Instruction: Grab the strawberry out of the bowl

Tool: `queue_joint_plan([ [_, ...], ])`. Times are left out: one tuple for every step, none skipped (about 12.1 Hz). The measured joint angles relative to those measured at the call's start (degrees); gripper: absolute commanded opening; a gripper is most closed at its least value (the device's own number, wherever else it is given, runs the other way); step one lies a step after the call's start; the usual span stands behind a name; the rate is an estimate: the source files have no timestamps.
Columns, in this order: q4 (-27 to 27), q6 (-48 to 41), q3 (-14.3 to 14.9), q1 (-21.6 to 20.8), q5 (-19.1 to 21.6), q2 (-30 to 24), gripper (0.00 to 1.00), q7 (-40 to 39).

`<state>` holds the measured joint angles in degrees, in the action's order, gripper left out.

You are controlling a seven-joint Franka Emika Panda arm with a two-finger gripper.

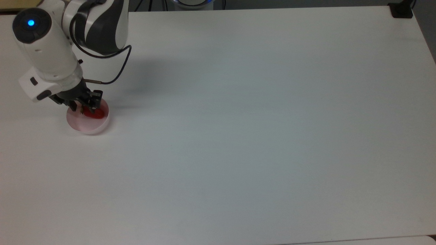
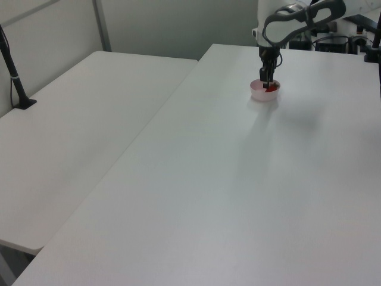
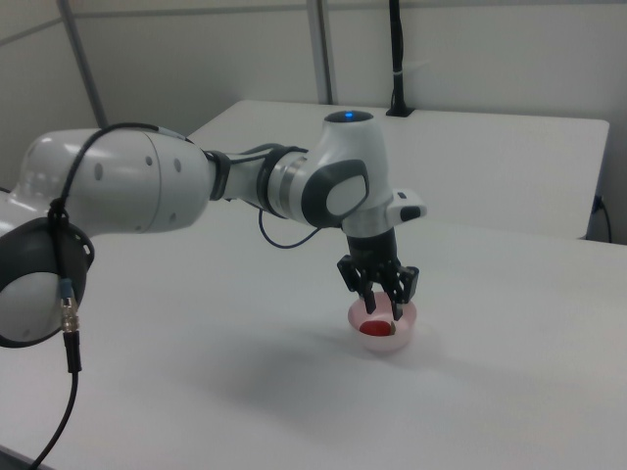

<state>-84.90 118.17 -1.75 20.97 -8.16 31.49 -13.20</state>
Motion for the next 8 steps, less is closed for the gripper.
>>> queue_joint_plan([
  [0.0, -0.3, 0.1, 0.0, 0.0, -0.5, 0.67, 0.0],
  [0.0, -0.4, 0.1, 0.1, 0.0, -0.7, 0.68, 0.0],
  [-0.1, -0.4, 0.1, 0.2, 0.0, -0.6, 0.69, 0.0],
  [-0.3, -0.4, 0.1, 0.3, 0.0, -0.4, 0.69, 0.0],
  [-0.4, -0.4, 0.1, 0.4, 0.0, 0.0, 0.69, 0.0],
  [-0.5, -0.4, 0.1, 0.4, 0.0, 0.5, 0.73, 0.0],
  [-0.5, -0.4, 0.1, 0.4, 0.0, 1.0, 0.75, 0.0],
  [-0.5, -0.4, 0.1, 0.4, 0.0, 1.5, 0.75, 0.0],
])
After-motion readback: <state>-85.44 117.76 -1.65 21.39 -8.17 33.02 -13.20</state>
